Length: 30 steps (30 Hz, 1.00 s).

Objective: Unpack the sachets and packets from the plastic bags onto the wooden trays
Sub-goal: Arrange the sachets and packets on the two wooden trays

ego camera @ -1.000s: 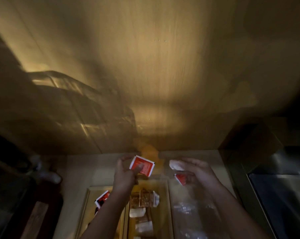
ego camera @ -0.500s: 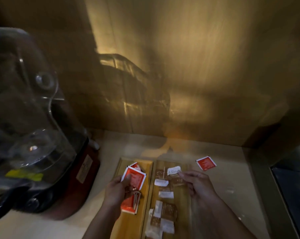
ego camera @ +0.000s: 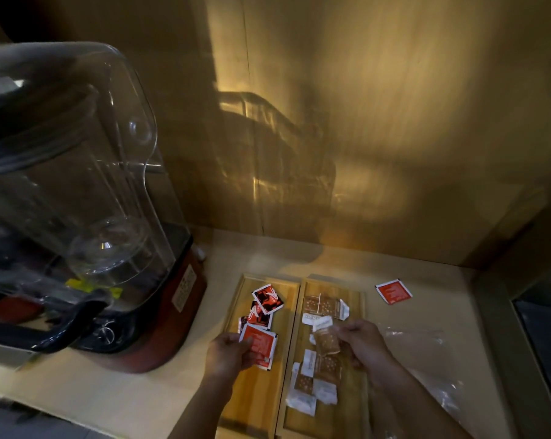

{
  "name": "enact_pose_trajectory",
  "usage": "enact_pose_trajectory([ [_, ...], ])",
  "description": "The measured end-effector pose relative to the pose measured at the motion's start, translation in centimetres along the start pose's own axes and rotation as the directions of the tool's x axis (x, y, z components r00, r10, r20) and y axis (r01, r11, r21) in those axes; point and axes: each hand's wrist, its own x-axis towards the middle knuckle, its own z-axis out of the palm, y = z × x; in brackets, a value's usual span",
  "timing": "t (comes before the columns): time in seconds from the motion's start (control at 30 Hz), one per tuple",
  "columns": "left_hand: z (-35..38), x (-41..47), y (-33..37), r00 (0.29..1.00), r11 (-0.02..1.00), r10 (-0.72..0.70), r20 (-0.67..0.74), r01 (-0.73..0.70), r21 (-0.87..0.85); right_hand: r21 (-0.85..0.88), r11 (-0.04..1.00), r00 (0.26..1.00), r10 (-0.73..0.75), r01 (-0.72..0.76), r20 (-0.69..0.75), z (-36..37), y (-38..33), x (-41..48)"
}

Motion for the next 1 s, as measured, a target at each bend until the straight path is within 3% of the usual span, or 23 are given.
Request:
enact_pose_trajectory([
  [0.13, 0.1, 0.5, -0.6, 0.994, 0.969, 0.076, -0.084, -0.054, 0.243, -0.112, 0.994, 0.997, -0.009, 0.000, -0.074, -0.2, 1.3, 0.0],
  [0.23, 0.4, 0.3, -0.5, 0.961, 0.861, 0.242, -0.135, -0.148, 0.487, -0.104, 0.995, 0.994, 0.002, -0.013, -0.106, -0.7, 1.7, 0.0],
  [0.33, 1.0, -0.2, -0.3, 0.892, 0.682, 0.444, -0.083, -0.277, 0.677, -0.117, 0.993, 0.994, 0.002, -0.014, -0.106, -1.1, 1.5, 0.2],
  [0.47, 2.9, -0.7, 0.7, 0.796, 0.490, 0.600, 0.083, -0.447, 0.748, -0.127, 0.992, 0.991, -0.013, -0.004, -0.133, -1.9, 1.4, 0.7],
  [0.7, 9.5, -0.4, 0.9, 0.655, 0.176, 0.589, 0.472, -0.675, 0.717, -0.116, 0.993, 0.987, -0.027, 0.008, -0.161, -4.7, 0.9, 1.5],
  [0.83, 12.7, 0.3, -0.5, 0.616, -0.014, 0.498, 0.610, -0.698, 0.716, -0.085, 0.996, 0.978, -0.003, -0.015, -0.208, -6.4, 0.7, 2.4],
  [1.0, 13.8, 1.6, -2.9, 0.625, -0.049, 0.386, 0.679, -0.721, 0.691, -0.124, 0.992, 0.961, -0.020, -0.015, -0.275, -8.4, 0.4, 4.4],
])
